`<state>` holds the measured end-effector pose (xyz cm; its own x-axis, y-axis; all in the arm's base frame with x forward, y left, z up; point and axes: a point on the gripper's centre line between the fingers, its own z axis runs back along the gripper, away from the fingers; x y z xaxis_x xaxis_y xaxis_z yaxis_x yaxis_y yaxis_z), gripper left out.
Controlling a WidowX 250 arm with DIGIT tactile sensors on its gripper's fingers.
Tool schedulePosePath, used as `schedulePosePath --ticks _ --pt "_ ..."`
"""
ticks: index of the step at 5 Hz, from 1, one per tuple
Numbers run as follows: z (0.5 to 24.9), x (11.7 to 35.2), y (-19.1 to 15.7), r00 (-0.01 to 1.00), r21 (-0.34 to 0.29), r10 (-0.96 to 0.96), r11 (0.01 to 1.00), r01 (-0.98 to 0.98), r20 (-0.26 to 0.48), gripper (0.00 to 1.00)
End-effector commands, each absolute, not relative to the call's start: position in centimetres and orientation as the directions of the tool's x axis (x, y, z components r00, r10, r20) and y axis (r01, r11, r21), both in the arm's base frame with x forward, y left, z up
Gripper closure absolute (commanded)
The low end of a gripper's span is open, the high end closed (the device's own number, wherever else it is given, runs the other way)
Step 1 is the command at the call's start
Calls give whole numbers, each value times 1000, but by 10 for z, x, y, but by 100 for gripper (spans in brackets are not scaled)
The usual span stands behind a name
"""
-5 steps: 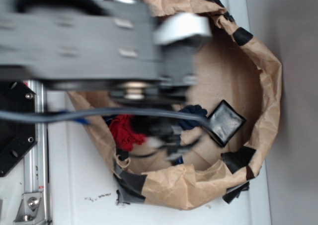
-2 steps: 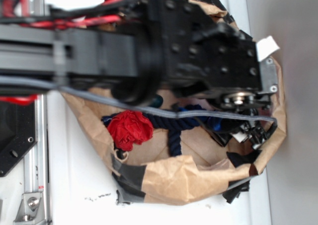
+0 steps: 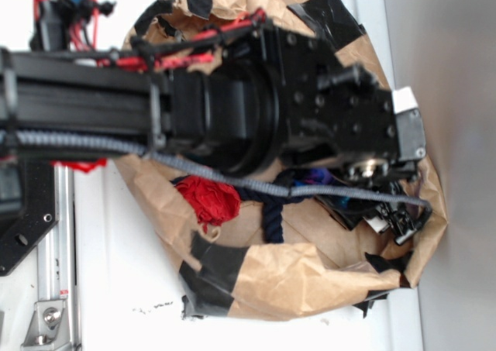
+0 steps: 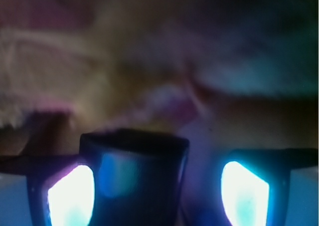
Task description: Grab the black box.
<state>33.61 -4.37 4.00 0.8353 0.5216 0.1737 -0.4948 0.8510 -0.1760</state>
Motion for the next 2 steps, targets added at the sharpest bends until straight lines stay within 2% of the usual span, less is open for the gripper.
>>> schedulePosePath --ticks 1,2 --pt "18 335 -82 919 -154 374 922 -355 121 0" --pt "8 317 -92 957 -160 289 947 -280 33 18"
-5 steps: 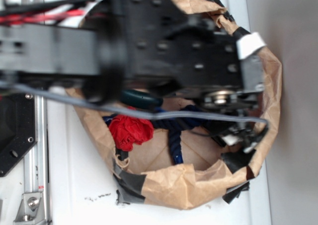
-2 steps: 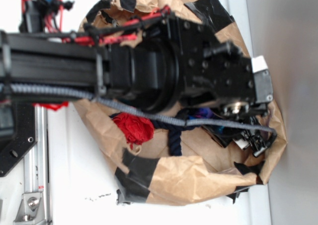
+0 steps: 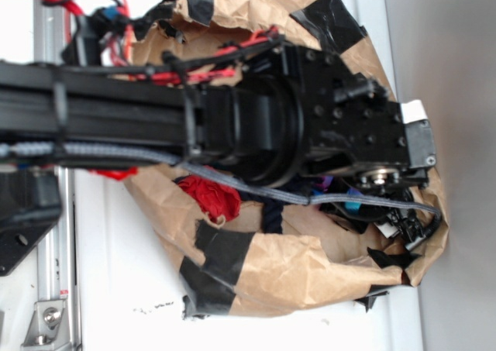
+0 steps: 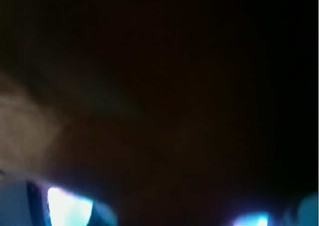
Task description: Grab the black box.
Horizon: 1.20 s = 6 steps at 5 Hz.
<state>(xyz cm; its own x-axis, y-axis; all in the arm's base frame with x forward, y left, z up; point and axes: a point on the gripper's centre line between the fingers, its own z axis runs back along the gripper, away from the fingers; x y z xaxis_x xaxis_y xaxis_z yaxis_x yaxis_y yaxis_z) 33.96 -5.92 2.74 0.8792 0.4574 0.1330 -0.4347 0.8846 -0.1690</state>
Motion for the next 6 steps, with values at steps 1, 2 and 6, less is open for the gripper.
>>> schedulePosePath --ticks 1,2,6 --pt "20 283 -89 963 -157 258 957 -244 76 100" --pt "61 261 -60 942 -137 295 952 -274 163 100" --pt "127 282 25 894 -173 421 902 -396 154 9"
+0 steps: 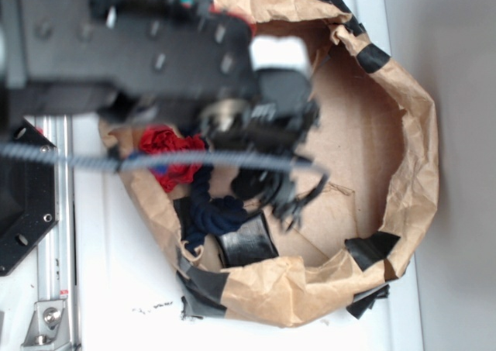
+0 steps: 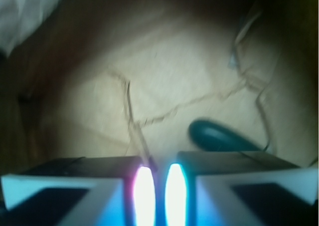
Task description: Grab the black box.
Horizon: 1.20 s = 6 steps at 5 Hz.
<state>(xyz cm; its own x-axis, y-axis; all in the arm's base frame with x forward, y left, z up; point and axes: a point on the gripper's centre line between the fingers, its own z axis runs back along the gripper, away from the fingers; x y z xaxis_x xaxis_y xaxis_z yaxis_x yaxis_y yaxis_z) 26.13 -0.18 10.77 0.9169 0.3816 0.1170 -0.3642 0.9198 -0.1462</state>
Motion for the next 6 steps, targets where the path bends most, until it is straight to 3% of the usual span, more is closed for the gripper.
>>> schedulePosePath --ticks 1,2,3,4,5,6 --pt "112 291 13 934 -154 344 932 -327 100 0" --pt "98 284 -17 987 -178 158 973 -149 38 0" --pt "90 273 -45 998 -162 64 985 -61 11 0" --pt "89 270 -65 1000 -168 15 986 -16 -6 0" --pt "76 268 -75 997 -164 -22 986 10 -70 0" --pt "60 259 -76 992 -105 20 994 -33 -122 0"
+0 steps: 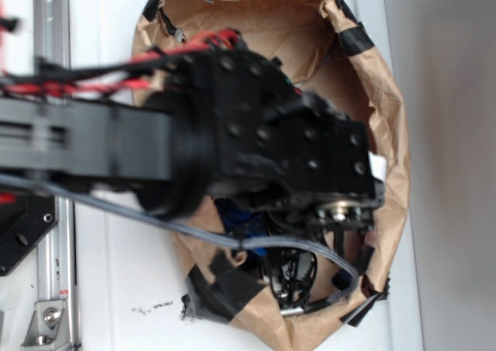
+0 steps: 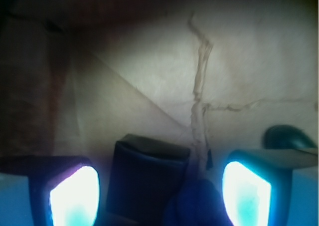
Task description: Grab the black box.
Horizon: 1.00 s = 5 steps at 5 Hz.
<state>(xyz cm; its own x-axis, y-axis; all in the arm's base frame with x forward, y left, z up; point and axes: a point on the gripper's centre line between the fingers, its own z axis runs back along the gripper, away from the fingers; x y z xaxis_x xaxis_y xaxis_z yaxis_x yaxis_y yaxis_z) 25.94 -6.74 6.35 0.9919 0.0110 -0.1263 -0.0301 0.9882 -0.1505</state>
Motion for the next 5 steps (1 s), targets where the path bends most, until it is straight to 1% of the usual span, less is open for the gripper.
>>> schedulePosePath --ticks 1,2,3,4,5 --pt "48 252 -74 987 -159 2 987 -28 -163 0" --pt "41 245 -83 971 -256 -140 963 87 -194 0" --pt "20 245 -89 966 -238 -110 970 53 -234 0" --pt "4 254 -79 973 -183 20 981 -63 -229 100" --pt "7 269 -60 976 -98 162 979 -178 -147 100"
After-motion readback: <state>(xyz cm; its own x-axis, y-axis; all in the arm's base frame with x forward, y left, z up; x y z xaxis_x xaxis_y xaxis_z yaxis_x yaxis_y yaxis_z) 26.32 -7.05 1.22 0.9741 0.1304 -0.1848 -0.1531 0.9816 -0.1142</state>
